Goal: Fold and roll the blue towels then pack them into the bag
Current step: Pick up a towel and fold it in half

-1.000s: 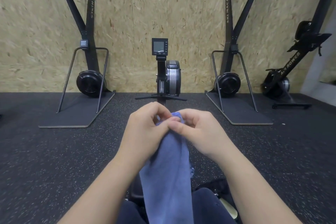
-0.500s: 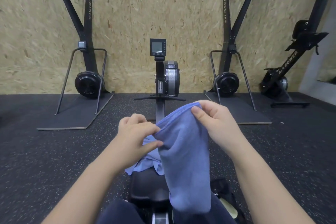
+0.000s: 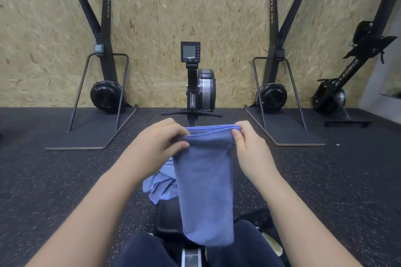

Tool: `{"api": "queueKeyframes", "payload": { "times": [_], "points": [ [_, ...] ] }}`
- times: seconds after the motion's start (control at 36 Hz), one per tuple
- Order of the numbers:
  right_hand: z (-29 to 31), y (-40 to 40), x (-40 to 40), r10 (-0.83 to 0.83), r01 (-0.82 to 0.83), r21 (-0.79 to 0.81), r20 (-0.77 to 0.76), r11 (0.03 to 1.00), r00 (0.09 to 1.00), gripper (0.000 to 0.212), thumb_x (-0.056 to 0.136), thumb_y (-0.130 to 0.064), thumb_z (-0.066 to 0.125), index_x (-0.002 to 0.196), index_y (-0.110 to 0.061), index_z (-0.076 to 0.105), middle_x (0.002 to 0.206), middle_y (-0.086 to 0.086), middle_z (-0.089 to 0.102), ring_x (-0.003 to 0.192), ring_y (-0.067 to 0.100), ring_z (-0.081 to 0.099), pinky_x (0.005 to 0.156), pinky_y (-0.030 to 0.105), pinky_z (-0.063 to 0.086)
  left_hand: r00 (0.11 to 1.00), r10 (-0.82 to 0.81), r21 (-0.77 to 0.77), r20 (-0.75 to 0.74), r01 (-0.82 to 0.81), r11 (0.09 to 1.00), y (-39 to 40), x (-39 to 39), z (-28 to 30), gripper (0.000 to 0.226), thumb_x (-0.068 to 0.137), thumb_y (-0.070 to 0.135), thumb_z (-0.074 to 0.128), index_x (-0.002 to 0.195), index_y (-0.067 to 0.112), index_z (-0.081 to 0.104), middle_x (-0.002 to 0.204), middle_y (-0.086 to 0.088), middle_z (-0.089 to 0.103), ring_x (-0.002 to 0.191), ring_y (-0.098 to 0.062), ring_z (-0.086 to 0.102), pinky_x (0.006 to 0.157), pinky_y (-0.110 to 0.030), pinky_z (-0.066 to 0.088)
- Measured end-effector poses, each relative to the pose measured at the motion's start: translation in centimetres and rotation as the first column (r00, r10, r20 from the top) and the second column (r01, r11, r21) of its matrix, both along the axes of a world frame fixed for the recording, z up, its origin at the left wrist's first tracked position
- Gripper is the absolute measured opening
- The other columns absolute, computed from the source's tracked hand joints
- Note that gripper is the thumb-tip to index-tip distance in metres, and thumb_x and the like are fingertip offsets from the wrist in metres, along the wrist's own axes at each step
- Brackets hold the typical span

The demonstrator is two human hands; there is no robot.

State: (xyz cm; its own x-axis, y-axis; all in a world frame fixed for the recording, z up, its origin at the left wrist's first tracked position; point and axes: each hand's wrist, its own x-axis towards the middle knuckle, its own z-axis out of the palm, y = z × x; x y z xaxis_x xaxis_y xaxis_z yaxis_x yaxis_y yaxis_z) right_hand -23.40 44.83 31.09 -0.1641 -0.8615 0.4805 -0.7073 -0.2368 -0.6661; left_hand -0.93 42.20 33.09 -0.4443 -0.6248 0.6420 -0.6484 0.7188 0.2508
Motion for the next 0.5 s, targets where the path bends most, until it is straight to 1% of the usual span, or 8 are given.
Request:
{"api": "queueKeyframes", "payload": {
  "times": [0.11, 0.25, 0.28, 0.33, 0.36, 0.39, 0.44, 0.5],
  "points": [
    [0.0, -0.3, 0.3, 0.058, -0.059, 0.032, 0.034, 0.998, 0.998, 0.017, 0.104, -0.027, 0.032, 0.107, -0.018, 0.046, 0.088, 0.011, 0.062, 0.082, 0.029, 0.055, 0.069, 0.035, 0.039, 1.0, 0.011, 0.027, -0.019, -0.01, 1.0, -0.3, 0.1, -0.6, 0.02, 0.081, 0.009, 0.074, 0.098, 0.016, 0.064, 0.083, 0.018, 0.047, 0.084, 0.006, 0.047, 0.071, -0.012, 0.034],
    [-0.5, -1.3, 0.6, 0.089, -0.094, 0.083, 0.056, 0.992, 0.994, 0.019, 0.104, -0.029, 0.032, 0.103, -0.018, 0.047, 0.087, 0.016, 0.062, 0.082, 0.031, 0.056, 0.065, 0.034, 0.034, 0.995, 0.02, 0.027, -0.102, -0.018, 0.999, -0.9, -0.3, -1.5, 0.024, 0.081, -0.004, 0.068, 0.096, 0.014, 0.065, 0.088, 0.017, 0.043, 0.087, 0.012, 0.046, 0.075, -0.004, 0.032],
    [-0.8, -1.6, 0.6, 0.092, -0.095, 0.092, 0.036, 0.991, 0.995, 0.019, 0.104, -0.031, 0.031, 0.103, -0.019, 0.047, 0.086, 0.015, 0.063, 0.082, 0.032, 0.057, 0.064, 0.035, 0.035, 0.99, 0.032, 0.046, -0.136, -0.026, 0.999, -1.1, -0.3, -1.6, 0.027, 0.08, -0.005, 0.068, 0.098, 0.014, 0.065, 0.091, 0.016, 0.042, 0.089, 0.013, 0.045, 0.077, -0.003, 0.032],
    [-1.2, -2.2, 0.7, 0.088, -0.088, 0.1, 0.006, 0.991, 0.996, 0.019, 0.104, -0.033, 0.03, 0.104, -0.021, 0.046, 0.084, 0.013, 0.063, 0.082, 0.033, 0.058, 0.066, 0.037, 0.04, 0.981, 0.073, 0.113, -0.179, -0.053, 0.992, -1.5, -0.3, -1.8, 0.036, 0.08, -0.001, 0.07, 0.111, 0.017, 0.063, 0.1, 0.011, 0.042, 0.093, 0.012, 0.042, 0.084, -0.003, 0.031],
    [-1.2, -2.5, 0.7, 0.083, -0.083, 0.098, 0.004, 0.992, 0.997, 0.019, 0.104, -0.033, 0.031, 0.104, -0.021, 0.046, 0.085, 0.012, 0.063, 0.082, 0.033, 0.058, 0.068, 0.038, 0.043, 0.978, 0.106, 0.158, -0.181, -0.077, 0.984, -1.8, -0.2, -1.9, 0.042, 0.081, 0.002, 0.071, 0.117, 0.019, 0.06, 0.105, 0.009, 0.043, 0.095, 0.009, 0.043, 0.087, -0.005, 0.032],
    [-1.2, -2.8, 0.8, 0.078, -0.078, 0.092, 0.006, 0.993, 0.997, 0.018, 0.104, -0.032, 0.031, 0.104, -0.022, 0.046, 0.086, 0.011, 0.063, 0.082, 0.032, 0.058, 0.071, 0.037, 0.045, 0.974, 0.141, 0.196, -0.177, -0.105, 0.975, -2.2, -0.2, -2.0, 0.044, 0.081, 0.004, 0.072, 0.12, 0.02, 0.058, 0.108, 0.008, 0.046, 0.099, 0.002, 0.045, 0.087, -0.009, 0.033],
    [-1.1, -3.2, 0.9, 0.075, -0.076, 0.071, 0.01, 0.995, 0.997, 0.017, 0.104, -0.031, 0.032, 0.104, -0.022, 0.046, 0.086, 0.008, 0.063, 0.082, 0.029, 0.058, 0.072, 0.036, 0.045, 0.961, 0.203, 0.232, -0.188, -0.157, 0.96, -2.6, -0.2, -2.1, 0.034, 0.081, 0.009, 0.073, 0.11, 0.022, 0.062, 0.1, 0.013, 0.056, 0.096, -0.006, 0.053, 0.077, -0.01, 0.034],
    [-1.1, -3.4, 1.1, 0.084, -0.084, 0.011, 0.018, 0.996, 0.996, 0.017, 0.104, -0.028, 0.034, 0.105, -0.021, 0.049, 0.087, 0.005, 0.063, 0.081, 0.026, 0.057, 0.07, 0.035, 0.043, 0.934, 0.234, 0.234, -0.271, -0.172, 0.957, -2.8, -0.2, -2.1, 0.021, 0.08, 0.011, 0.075, 0.092, 0.025, 0.064, 0.089, 0.017, 0.062, 0.085, -0.002, 0.056, 0.071, -0.01, 0.037]
  ]
}}
